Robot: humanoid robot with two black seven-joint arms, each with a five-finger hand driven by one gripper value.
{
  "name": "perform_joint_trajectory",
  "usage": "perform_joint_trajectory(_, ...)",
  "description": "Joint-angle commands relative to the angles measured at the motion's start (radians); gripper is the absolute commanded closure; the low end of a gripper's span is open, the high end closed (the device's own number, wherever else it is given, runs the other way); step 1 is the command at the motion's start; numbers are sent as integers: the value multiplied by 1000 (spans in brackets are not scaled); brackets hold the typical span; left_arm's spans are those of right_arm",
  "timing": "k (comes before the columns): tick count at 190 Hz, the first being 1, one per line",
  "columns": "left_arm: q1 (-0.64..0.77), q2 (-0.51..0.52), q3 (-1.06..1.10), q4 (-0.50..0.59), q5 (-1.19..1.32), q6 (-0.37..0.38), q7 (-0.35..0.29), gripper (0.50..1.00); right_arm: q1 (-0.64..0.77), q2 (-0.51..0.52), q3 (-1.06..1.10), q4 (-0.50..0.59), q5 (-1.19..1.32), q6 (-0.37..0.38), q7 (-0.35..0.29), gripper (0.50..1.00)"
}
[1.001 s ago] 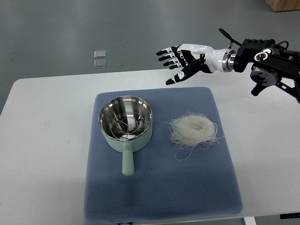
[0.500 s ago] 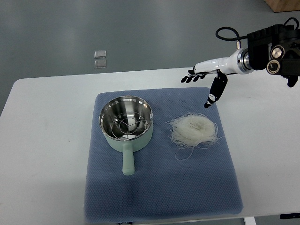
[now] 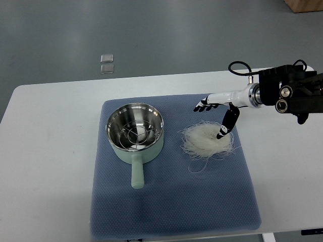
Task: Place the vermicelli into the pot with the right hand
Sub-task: 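Close the right hand on the vermicelli and lift it, then carry the held vermicelli over the green pot and lower it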
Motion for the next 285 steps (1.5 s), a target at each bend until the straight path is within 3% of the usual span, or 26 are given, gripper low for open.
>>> perform_joint_trajectory(1,1,0,0,6,-2,1,0,500,-38,8,0,-5,-20,-19,1,581)
perform_joint_trajectory(60,1,0,3,3,0,1,0,500,-147,27,3,-29,-32,-117,4,583)
perform_joint_trajectory(83,1,0,1,-2,0,1,0,500,-179,51,3,-49,-38,-152,24,605)
perform_joint_trajectory(99,1,0,1,0,0,1,0,500,-190,54,3,-49,-38,-175,30,709)
perform_joint_trajectory(105,1,0,1,0,0,1,0,500,-193,54,3,-49,-38,-187,35,799)
perform_joint_trajectory(106,1,0,1,0,0,1,0,500,-193,54,3,-49,-38,-192,36,836)
perform_joint_trajectory(108,1,0,1,0,0,1,0,500,-193,54,3,-49,-38,-192,36,836)
perform_joint_trajectory(109,1,0,1,1,0,1,0,500,-193,56,3,-49,-38,-195,36,875)
perform_joint_trajectory(110,1,0,1,1,0,1,0,500,-193,56,3,-49,-38,-195,36,875)
perform_joint_trajectory(113,1,0,1,1,0,1,0,500,-193,57,2,-49,-38,-204,36,950)
perform_joint_trajectory(117,1,0,1,1,0,1,0,500,-193,60,2,-49,-38,-210,36,1000)
perform_joint_trajectory(175,1,0,1,0,0,1,0,500,-144,11,2,-38,-32,-209,32,1000)
perform_joint_trajectory(219,1,0,3,-2,0,1,0,500,77,-153,51,75,-31,-40,36,1000)
perform_joint_trajectory(265,1,0,3,-3,0,-1,0,500,330,-341,161,83,-31,274,33,1000)
perform_joint_trajectory(285,1,0,3,-6,0,-1,0,500,371,-369,200,83,-31,336,30,1000)
